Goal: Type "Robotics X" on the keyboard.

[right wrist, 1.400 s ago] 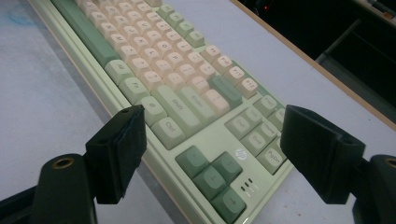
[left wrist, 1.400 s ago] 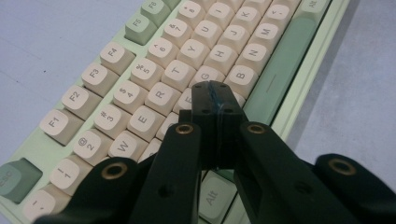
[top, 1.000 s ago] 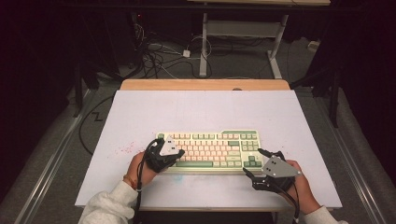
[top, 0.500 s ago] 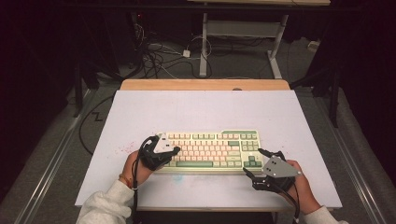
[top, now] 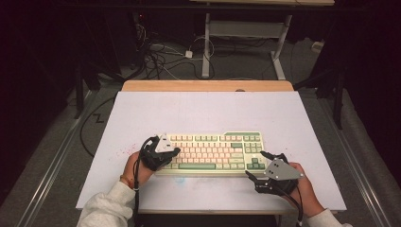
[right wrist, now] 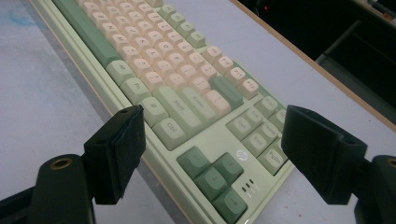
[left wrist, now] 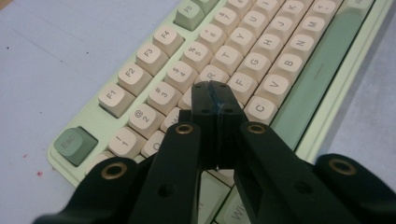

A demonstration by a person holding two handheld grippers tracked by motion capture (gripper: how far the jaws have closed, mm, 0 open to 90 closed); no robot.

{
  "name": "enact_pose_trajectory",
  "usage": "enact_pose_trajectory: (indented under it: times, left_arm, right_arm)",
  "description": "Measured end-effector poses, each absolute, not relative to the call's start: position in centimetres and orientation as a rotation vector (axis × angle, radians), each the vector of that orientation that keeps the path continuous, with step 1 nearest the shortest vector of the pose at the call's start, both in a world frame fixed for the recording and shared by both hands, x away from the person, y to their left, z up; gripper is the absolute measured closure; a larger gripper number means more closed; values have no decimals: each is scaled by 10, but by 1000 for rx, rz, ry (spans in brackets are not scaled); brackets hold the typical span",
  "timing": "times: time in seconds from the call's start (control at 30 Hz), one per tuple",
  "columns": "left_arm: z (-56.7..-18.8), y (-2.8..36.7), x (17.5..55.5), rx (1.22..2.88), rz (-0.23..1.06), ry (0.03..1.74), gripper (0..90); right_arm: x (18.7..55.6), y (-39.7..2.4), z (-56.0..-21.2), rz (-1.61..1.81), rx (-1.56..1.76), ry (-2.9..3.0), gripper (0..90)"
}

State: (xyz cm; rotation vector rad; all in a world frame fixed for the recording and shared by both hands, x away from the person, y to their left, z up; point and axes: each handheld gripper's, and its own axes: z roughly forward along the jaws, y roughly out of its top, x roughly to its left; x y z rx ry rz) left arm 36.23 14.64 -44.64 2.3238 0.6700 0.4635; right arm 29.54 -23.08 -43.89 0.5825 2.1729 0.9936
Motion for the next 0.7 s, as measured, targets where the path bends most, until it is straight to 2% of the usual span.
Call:
enact_pose_trajectory:
  times: [0.7]
  left_arm:
    - [-453, 142, 365, 2357, 460, 672, 878]
  right_arm:
    - [295, -229, -441, 986, 579, 2184, 227]
